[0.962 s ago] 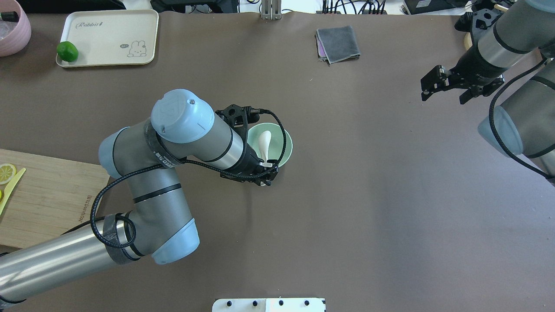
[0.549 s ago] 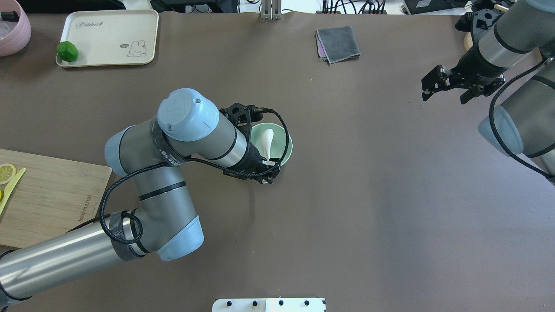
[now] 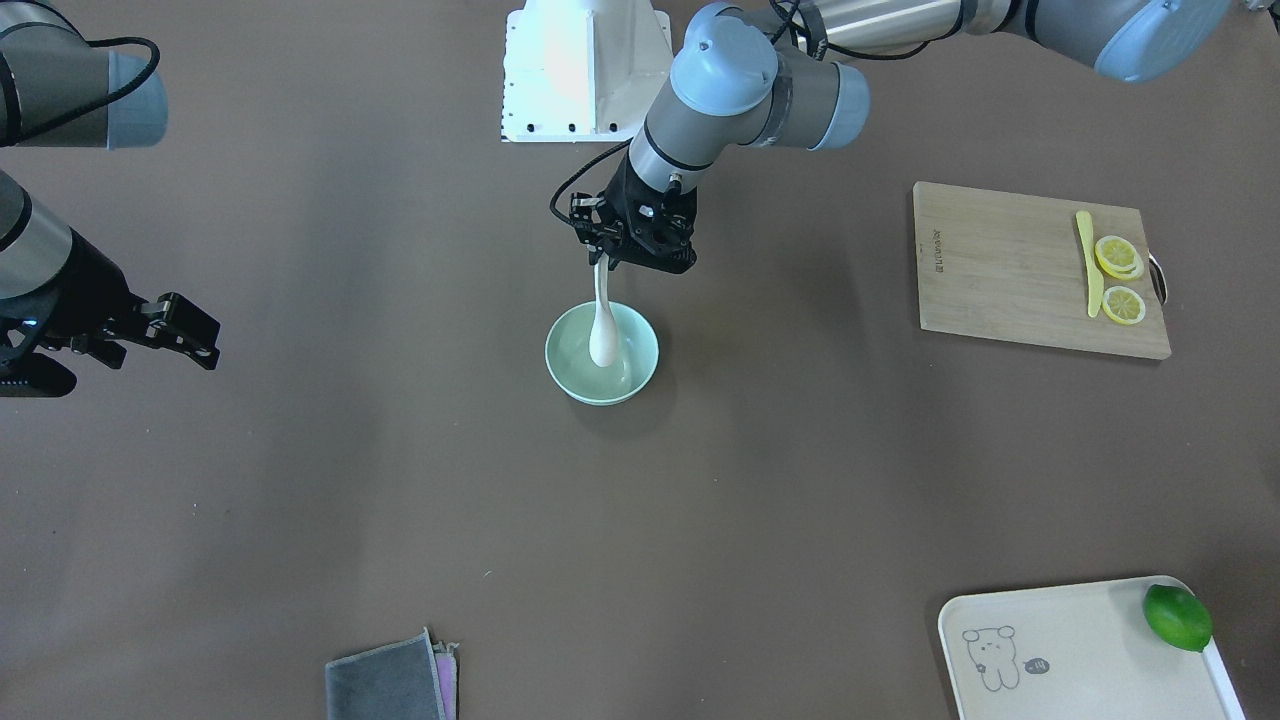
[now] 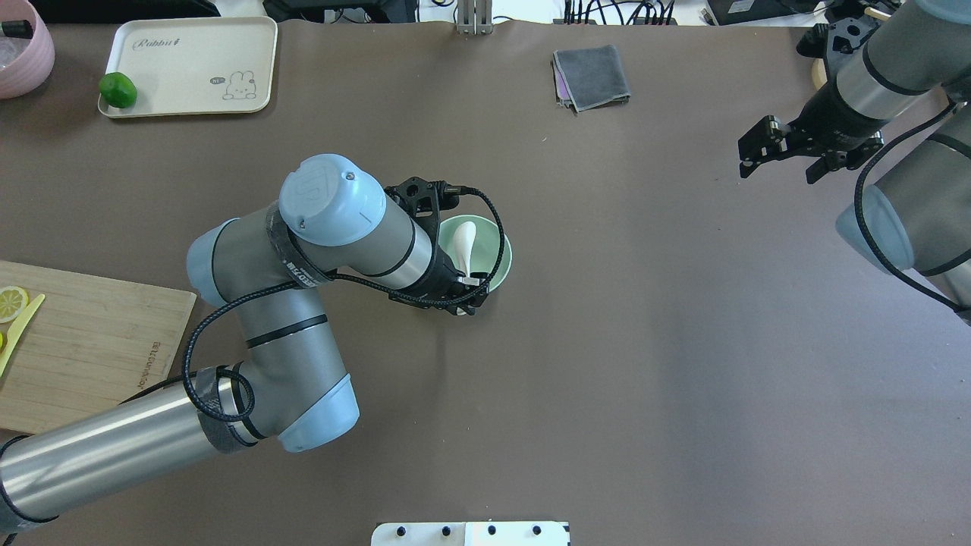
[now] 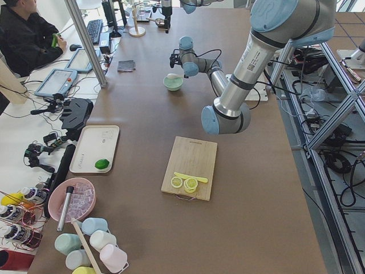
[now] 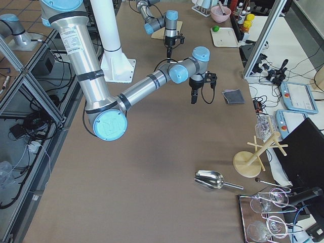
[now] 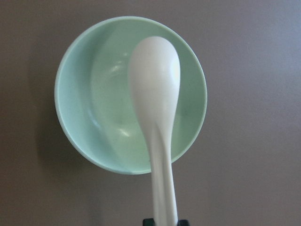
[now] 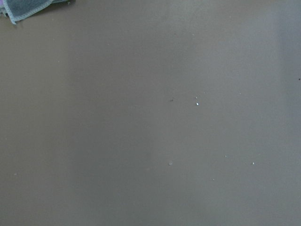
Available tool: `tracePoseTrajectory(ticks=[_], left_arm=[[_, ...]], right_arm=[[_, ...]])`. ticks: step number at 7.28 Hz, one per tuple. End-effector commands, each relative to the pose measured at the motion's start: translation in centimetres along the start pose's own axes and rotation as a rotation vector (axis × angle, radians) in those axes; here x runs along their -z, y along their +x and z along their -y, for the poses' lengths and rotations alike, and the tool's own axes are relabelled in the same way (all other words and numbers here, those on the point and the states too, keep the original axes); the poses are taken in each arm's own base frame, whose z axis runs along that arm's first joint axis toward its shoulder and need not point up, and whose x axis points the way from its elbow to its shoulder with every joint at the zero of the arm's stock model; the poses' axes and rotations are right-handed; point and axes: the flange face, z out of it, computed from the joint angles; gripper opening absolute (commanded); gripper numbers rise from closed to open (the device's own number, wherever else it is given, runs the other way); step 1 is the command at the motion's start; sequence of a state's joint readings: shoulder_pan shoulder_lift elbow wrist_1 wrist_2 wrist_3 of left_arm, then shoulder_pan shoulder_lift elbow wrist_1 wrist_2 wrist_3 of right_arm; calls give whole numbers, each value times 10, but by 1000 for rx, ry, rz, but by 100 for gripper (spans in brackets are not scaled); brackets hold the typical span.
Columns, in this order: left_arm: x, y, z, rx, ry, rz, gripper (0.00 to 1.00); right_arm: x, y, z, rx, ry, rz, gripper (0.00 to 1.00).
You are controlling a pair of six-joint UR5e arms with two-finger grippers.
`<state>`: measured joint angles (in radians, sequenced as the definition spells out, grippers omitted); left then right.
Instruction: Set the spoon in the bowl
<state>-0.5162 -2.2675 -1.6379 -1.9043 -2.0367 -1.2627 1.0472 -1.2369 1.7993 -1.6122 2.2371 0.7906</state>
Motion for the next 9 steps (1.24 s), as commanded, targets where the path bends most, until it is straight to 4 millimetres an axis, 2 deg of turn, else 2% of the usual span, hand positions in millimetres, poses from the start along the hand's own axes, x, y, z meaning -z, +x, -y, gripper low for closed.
tracePoseTrajectory(ticks=[1, 3, 4, 5, 6, 7, 9], left_arm=[[5, 7, 3, -6, 32, -4, 98], [17, 5, 16, -4, 70, -5, 98], [29, 1, 28, -72, 120, 10, 98], [43, -20, 51, -121, 153, 72, 98], [61, -42, 79, -178, 170, 165, 98], [90, -74, 113, -245, 178, 265, 98], [166, -172, 150, -407, 210, 382, 98]], right_arm=[[-1, 1, 1, -2, -1, -3, 100], [1, 6, 2, -10, 2, -4, 100], [7, 22, 5, -16, 9, -4, 100], [6, 38, 3, 7, 5, -14, 100], [7, 59, 3, 28, 5, -26, 100], [7, 93, 0, 61, 0, -47, 100], [14, 175, -9, 102, -8, -77, 100]])
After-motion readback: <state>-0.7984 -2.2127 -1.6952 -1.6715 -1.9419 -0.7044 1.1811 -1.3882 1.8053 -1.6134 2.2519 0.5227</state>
